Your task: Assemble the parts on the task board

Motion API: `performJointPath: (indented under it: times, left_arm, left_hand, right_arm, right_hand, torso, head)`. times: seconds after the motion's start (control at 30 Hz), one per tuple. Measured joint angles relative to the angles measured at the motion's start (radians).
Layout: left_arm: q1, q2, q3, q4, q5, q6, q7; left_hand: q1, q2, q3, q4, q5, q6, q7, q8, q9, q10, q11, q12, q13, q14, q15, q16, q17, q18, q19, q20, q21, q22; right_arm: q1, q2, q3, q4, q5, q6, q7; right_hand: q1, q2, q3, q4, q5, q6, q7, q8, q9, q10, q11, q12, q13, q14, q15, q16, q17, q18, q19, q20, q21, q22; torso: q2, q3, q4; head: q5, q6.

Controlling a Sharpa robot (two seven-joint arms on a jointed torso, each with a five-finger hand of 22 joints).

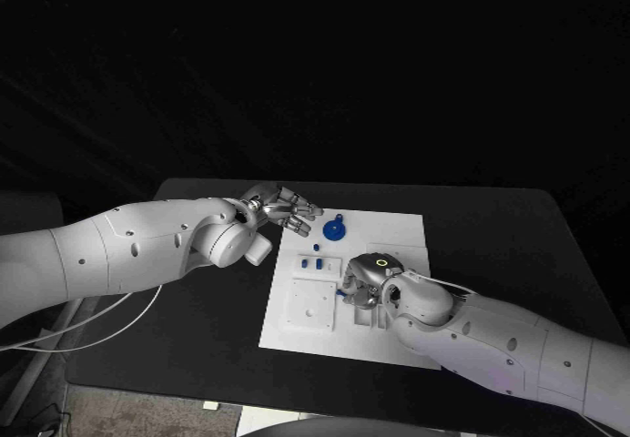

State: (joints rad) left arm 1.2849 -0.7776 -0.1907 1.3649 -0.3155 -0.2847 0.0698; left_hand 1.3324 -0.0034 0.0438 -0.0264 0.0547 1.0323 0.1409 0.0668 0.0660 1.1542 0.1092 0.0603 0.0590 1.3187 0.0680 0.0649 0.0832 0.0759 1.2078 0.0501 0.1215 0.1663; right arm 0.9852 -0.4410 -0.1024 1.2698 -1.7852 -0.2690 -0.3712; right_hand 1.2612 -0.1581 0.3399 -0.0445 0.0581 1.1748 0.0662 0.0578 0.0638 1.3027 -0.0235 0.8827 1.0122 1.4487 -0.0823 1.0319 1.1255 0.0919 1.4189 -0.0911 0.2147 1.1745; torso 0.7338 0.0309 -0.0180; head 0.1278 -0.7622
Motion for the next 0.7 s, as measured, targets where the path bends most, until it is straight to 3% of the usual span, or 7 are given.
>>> performJointPath:
  times: [0.2,0.7]
  left_arm:
    - [0.0,0.0,0.0,0.0,0.0,0.0,0.0]
    - [0.0,0.0,0.0,0.0,0.0,0.0,-0.001]
  left_hand:
    - [0.0,0.0,0.001,-0.001,0.0,0.0,0.0,0.0,0.0,0.0,0.0,0.0,0.0,0.0,0.0,0.0,0.001,0.0,0.0,0.0,0.0,0.0]
    - [0.0,0.0,0.006,-0.006,0.0,0.0,0.0,0.0,0.0,0.0,0.0,0.0,0.0,0.0,0.0,0.0,0.003,-0.001,0.0,0.0,0.0,0.0]
  right_arm:
    - [-0.002,0.012,-0.007,-0.015,-0.01,-0.007,-0.017]
    - [-0.008,0.036,-0.013,-0.024,-0.015,-0.021,-0.025]
  right_hand:
    - [-0.007,0.006,0.05,-0.015,0.0,0.004,0.0,0.0,0.0,0.0,0.0,0.007,0.002,0.0,0.0,0.004,0.003,0.0,0.0,0.0,0.003,0.004]
    - [-0.016,0.008,0.064,-0.023,0.0,0.008,0.001,0.0,0.0,0.0,0.0,0.007,0.003,0.0,0.0,0.004,0.004,0.0,0.0,0.0,0.006,0.009]
  torso:
    - [0.0,-0.0005,-0.0003]
    - [0.0,-0.0005,-0.0011]
  head:
    - [0.002,-0.002]
    - [0.008,-0.011]
